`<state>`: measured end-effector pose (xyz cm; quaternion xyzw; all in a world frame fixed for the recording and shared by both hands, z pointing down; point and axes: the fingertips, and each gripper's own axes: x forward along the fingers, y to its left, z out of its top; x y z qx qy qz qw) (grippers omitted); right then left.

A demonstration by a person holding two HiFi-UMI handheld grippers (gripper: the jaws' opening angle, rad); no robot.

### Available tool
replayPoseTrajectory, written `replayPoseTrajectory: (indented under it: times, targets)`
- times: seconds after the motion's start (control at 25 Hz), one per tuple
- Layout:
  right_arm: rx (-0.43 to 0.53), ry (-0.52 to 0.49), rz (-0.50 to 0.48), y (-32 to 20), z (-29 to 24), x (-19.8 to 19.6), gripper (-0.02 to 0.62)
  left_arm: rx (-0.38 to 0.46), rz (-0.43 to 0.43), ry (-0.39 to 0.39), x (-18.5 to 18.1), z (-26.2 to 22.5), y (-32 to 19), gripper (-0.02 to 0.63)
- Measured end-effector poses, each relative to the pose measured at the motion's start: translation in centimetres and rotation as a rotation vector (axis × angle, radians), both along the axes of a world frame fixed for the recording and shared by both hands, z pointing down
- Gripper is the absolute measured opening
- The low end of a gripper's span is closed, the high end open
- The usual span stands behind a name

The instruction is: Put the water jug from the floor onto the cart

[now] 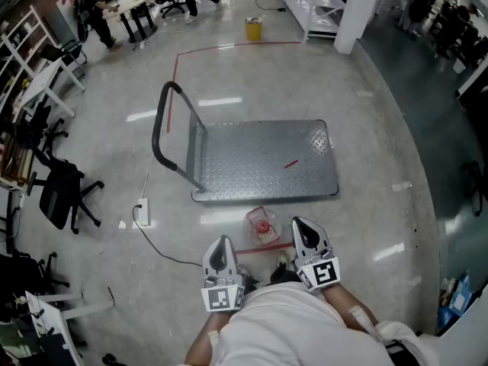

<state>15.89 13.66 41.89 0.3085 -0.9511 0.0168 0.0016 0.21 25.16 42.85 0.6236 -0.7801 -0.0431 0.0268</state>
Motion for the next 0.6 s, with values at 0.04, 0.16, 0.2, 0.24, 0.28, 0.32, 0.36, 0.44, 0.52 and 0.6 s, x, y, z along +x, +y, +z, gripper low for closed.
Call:
replayPoseTrajectory:
  times: [0.04, 0.16, 0.2, 0.24, 0.28, 0.32, 0.36, 0.44, 0.52, 0.6]
  targets:
    - [-0.001, 0.000, 0.000, 0.09, 0.07, 0.07, 0.012, 0.001, -0.001, 0.001, 0.03, 0.04, 0.10, 0.003]
    - [-0.002, 0.002, -0.001, 0.49, 0.11, 0.21, 0.012, 0.003, -0.002, 0.003, 0.11, -0.02, 0.47, 0.003]
    - [-0.002, 0.003, -0.002, 0.66, 0.05, 0.21, 0.012, 0.004, -0.001, 0.004, 0.12, -0.11, 0.60, 0.003]
    - [-0.002, 0.004, -0.002, 0.80, -0.01, 0.18, 0.012, 0.004, 0.000, 0.005, 0.12, -0.19, 0.69, 0.003]
    - [-0.003, 0.004, -0.002, 0.90, -0.02, 0.14, 0.012, 0.004, 0.002, 0.006, 0.13, -0.22, 0.74, 0.003]
    - [-0.005, 0.004, -0.002, 0.94, 0.01, 0.13, 0.012, 0.004, 0.003, 0.007, 0.15, -0.19, 0.77, 0.003]
    - [-0.006, 0.002, -0.001, 0.95, 0.05, 0.16, 0.012, 0.002, 0.004, 0.008, 0.20, -0.13, 0.80, 0.003]
    - [-0.010, -0.008, 0.003, 0.92, 0.07, 0.33, 0.012, -0.002, 0.004, 0.009, 0.33, 0.01, 0.88, 0.003]
    - [-0.014, -0.010, 0.011, 0.75, 0.18, 0.46, 0.012, -0.004, 0.003, 0.008, 0.37, -0.02, 0.92, 0.003]
    - [-0.025, 0.011, 0.014, 0.32, 0.81, 0.26, 0.012, -0.006, 0.001, 0.006, 0.24, -0.18, 0.86, 0.003]
